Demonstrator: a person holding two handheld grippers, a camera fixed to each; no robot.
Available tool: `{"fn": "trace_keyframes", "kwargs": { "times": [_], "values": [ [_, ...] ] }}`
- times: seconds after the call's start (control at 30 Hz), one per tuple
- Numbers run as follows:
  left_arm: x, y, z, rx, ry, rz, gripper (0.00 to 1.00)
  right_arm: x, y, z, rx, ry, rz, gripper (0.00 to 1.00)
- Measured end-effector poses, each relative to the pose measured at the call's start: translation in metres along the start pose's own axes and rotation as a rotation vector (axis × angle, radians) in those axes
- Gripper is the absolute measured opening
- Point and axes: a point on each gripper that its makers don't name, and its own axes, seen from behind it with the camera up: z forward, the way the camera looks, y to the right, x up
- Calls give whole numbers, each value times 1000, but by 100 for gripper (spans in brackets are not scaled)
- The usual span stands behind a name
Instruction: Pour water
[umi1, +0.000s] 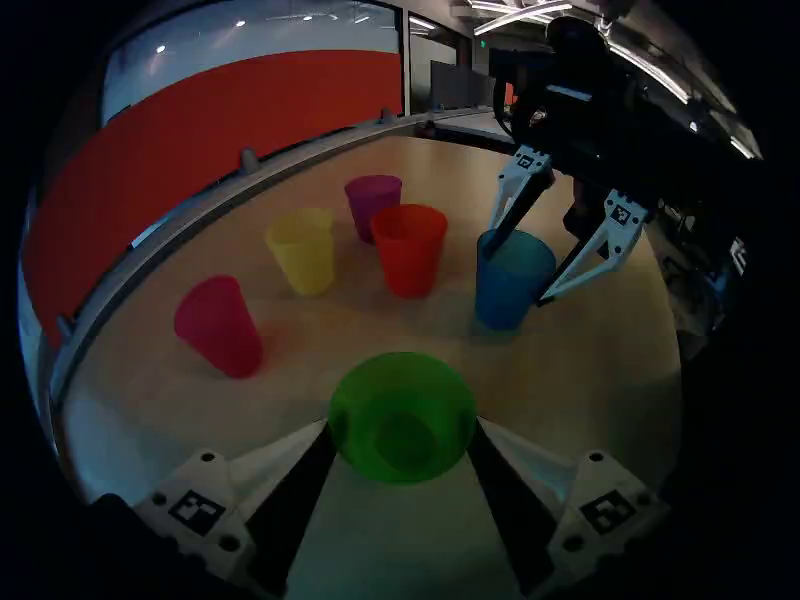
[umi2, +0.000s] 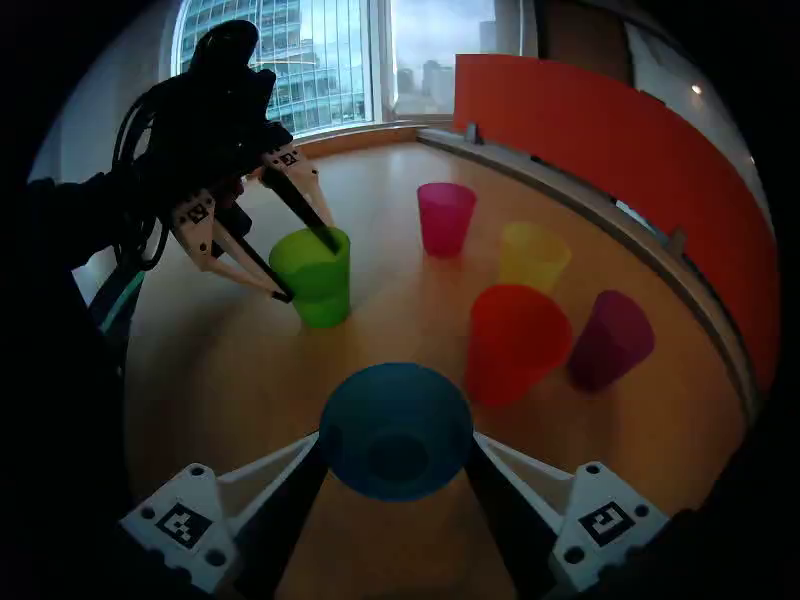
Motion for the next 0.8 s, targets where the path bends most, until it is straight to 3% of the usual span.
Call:
{"fn": "trace_keyframes", "kwargs": {
  "times": [0.17, 0.37, 0.53, 0.8],
  "values": [
    [-1, 1, 0, -8, -8, -17, 88, -1, 0, 1, -3, -6, -5, 92],
    [-2, 6, 0, -21, -15, -22, 98, 0, 0, 1, -5, 0, 2, 93],
    [-3, 6, 0, -18, -23, -7, 99, 0, 0, -1, -5, 1, 6, 99],
    [-12, 5, -5, -6, -35, -14, 99, -8, 2, -9, -21, 1, 16, 100]
  ]
}}
